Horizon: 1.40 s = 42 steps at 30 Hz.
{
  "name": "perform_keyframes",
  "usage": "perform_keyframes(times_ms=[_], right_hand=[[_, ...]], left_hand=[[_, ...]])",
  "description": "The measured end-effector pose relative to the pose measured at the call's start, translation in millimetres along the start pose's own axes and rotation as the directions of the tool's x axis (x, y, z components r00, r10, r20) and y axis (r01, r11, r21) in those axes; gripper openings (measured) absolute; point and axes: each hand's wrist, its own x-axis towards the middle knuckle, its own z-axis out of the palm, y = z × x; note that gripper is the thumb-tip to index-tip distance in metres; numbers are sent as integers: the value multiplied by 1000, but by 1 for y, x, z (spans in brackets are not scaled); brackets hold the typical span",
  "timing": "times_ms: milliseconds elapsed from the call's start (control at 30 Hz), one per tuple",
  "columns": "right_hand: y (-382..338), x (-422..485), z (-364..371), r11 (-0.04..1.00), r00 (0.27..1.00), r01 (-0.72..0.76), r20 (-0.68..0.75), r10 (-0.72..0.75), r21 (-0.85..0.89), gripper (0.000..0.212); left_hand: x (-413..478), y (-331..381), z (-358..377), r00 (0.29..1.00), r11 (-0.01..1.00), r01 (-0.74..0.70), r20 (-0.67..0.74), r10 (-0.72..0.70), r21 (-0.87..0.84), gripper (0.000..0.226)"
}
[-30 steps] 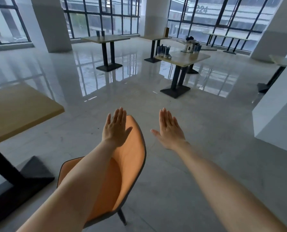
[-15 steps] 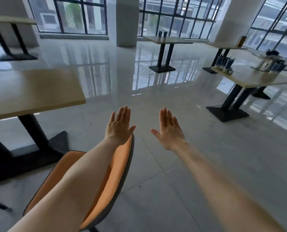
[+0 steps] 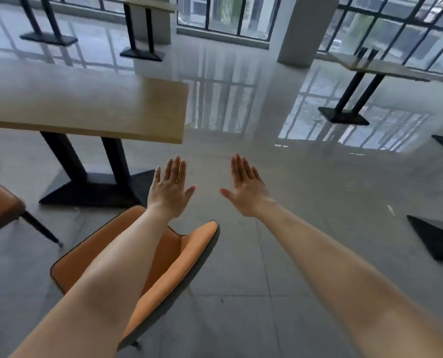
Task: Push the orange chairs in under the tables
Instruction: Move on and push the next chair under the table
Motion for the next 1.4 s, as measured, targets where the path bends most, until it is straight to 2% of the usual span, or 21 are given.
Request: perform_keyframes(times_ms=[100, 200, 367, 500, 633, 767, 833, 900, 933, 1000, 1067, 1100, 1200, 1300, 1400], right_hand=[[-11, 26, 10, 988, 988, 156, 24, -155, -16, 76], [-29, 42, 21, 946, 945, 325, 43, -324, -19, 77], [-45, 36, 50, 814, 813, 578, 122, -570, -50, 78], [-38, 22, 71, 704, 701, 707, 206, -682, -74, 82], [-31, 14, 94, 632, 599, 775, 333, -728, -11, 94], [-34, 27, 98, 684, 609, 722, 374, -699, 103, 105], [-39, 35, 101, 707, 614, 691, 394, -684, 149, 109], [-39, 38, 109, 697, 605, 702, 393, -692, 146, 110], [-37, 39, 113, 675, 598, 727, 370, -711, 122, 108], [-34, 41, 121, 615, 571, 785, 301, -764, 70, 101], [-33, 43, 123, 568, 533, 821, 280, -798, 58, 94], [-33, 44, 122, 540, 506, 841, 299, -809, 39, 89], [-34, 48, 122, 429, 427, 901, 326, -844, -67, 61], [-32, 50, 122, 393, 408, 913, 240, -881, -110, 29], [-34, 54, 120, 392, 417, 908, 205, -886, -149, 20]], left_hand=[[-16, -14, 10, 989, 989, 151, 6, -151, 2, 67], [-44, -21, 17, 958, 958, 286, 15, -286, -8, 66], [-98, -4, 34, 858, 858, 513, 53, -511, -13, 68], [-135, 24, 52, 770, 775, 631, 142, -622, -31, 70], [-161, 41, 67, 697, 707, 701, 295, -653, -94, 74], [-165, 38, 62, 653, 607, 757, 321, -686, -242, 81], [-166, 32, 62, 656, 615, 752, 356, -665, -236, 86], [-170, 33, 67, 674, 676, 719, 398, -622, -163, 93], [-172, 34, 71, 687, 715, 691, 404, -604, -105, 90], [-174, 34, 79, 721, 775, 632, 379, -580, -14, 65], [-173, 33, 83, 743, 792, 611, 344, -574, 1, 38], [-172, 33, 84, 745, 791, 612, 334, -578, 3, 32], [-171, 34, 87, 753, 793, 609, 306, -582, 9, 26], [-167, 33, 87, 771, 804, 595, 267, -579, 24, 28], [-160, 27, 87, 781, 809, 587, 249, -573, 20, 29]])
